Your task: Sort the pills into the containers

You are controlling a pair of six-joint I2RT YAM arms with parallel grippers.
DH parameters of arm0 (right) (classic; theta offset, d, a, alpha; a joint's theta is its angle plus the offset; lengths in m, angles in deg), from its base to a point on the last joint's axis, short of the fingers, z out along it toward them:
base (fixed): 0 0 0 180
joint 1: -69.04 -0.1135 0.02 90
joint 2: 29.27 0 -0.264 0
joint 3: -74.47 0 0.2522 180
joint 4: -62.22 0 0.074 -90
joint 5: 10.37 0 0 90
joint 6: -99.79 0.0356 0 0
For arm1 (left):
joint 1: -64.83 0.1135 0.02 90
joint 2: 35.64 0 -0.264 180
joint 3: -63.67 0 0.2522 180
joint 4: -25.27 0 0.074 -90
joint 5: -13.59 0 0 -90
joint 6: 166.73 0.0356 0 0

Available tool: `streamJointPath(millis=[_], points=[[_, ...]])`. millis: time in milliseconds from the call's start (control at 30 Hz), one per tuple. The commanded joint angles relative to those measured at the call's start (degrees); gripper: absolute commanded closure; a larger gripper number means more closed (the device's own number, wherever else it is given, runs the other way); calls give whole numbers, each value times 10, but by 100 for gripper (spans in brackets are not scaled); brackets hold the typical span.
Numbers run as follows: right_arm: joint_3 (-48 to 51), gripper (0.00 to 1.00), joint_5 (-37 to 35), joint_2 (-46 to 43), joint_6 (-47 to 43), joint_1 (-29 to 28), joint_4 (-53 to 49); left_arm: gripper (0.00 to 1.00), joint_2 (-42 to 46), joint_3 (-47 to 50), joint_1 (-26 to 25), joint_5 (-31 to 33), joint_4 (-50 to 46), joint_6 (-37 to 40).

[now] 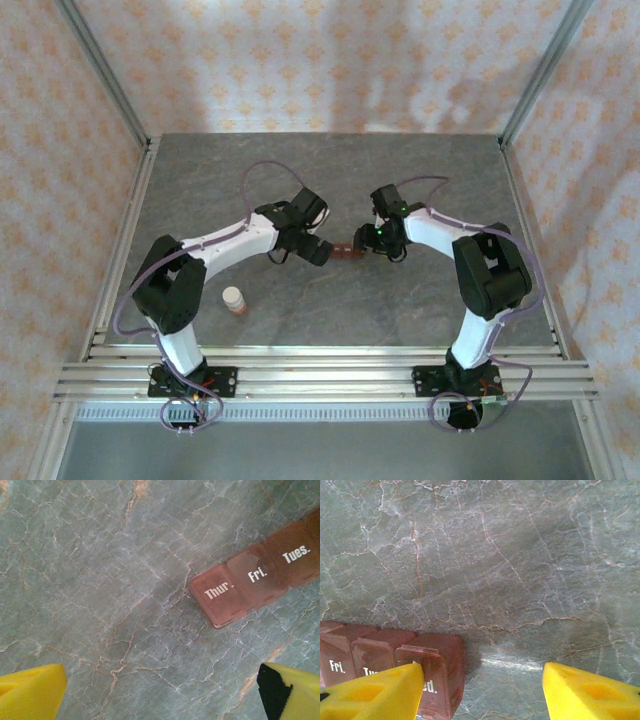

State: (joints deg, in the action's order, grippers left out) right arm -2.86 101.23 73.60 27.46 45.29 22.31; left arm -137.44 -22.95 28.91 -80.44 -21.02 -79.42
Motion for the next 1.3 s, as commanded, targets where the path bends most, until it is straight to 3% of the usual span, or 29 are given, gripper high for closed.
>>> streamJointPath(millis=[0, 1267], points=[[-3, 36, -32, 22, -12, -6, -31, 0, -19, -19, -4, -4, -28, 20], [9, 39, -50, 33, -28, -10, -41, 0, -115, -119, 28, 11, -36, 38]])
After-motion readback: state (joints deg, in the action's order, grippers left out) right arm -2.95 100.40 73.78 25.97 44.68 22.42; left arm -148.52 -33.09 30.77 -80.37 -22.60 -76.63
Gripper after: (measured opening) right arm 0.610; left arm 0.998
